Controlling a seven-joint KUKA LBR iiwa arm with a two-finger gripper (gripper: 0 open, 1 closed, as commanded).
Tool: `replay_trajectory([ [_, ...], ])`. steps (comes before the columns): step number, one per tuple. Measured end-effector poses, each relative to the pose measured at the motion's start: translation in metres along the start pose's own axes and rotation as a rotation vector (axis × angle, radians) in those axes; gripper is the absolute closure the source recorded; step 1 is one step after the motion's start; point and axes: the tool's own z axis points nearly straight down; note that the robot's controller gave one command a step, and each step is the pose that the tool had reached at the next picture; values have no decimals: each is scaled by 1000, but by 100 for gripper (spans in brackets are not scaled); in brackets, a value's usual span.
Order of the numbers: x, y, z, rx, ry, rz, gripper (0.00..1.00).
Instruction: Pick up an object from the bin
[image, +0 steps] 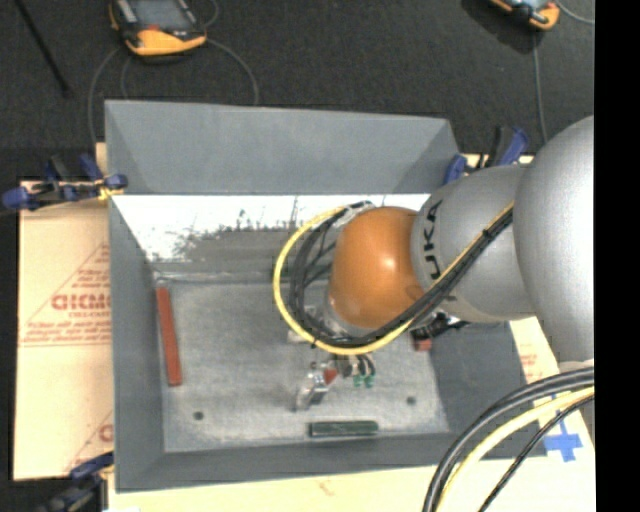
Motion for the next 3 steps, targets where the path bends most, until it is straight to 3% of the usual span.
replay_trajectory([
  [1,-4,-27,9,-7,-2,-78,0],
  [2,14,-69,7,-2,5,-271,100],
  [3,14,-69,7,-2,5,-270,100],
])
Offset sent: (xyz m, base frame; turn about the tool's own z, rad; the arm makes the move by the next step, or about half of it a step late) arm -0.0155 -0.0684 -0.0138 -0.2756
